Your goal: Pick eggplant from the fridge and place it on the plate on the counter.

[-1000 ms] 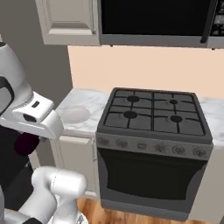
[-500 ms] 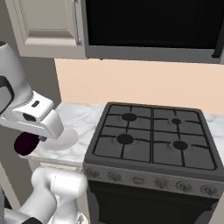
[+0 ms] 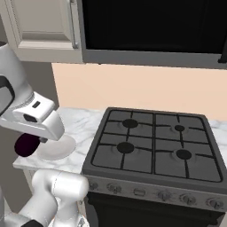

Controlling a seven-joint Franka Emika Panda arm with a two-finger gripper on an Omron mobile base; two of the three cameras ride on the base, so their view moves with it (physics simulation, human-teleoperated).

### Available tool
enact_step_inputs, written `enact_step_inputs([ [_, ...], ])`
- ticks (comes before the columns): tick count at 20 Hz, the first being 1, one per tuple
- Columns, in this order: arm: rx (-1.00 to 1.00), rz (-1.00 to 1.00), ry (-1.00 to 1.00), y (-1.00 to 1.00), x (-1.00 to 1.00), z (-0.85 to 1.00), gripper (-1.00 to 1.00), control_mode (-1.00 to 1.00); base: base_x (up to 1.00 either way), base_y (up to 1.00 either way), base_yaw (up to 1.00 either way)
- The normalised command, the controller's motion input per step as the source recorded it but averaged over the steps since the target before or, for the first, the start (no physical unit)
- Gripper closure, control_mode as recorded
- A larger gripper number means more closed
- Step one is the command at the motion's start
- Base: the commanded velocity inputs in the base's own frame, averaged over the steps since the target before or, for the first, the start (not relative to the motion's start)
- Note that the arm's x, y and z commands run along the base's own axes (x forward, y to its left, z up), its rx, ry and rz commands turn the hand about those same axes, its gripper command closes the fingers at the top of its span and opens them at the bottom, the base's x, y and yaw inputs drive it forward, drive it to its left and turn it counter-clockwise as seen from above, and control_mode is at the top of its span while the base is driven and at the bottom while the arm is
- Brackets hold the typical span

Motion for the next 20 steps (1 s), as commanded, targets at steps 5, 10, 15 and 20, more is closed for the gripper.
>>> enact_step_inputs([
  [5, 0.00, 0.00, 0.00, 0.13, 0.44, -0.29, 1.00, -1.00, 0.11, 0.00, 0.00],
  [10, -0.02, 0.00, 0.04, 0.60, 0.78, -0.49, 1.00, -1.00, 0.00, 0.00, 0.00],
  [15, 0.00, 0.00, 0.03, 0.45, 0.67, -0.41, 1.00, -1.00, 0.00, 0.00, 0.00],
  [20, 0.01, 0.00, 0.05, 0.20, 0.66, -0.38, 1.00, -1.00, 0.00, 0.00, 0.00],
])
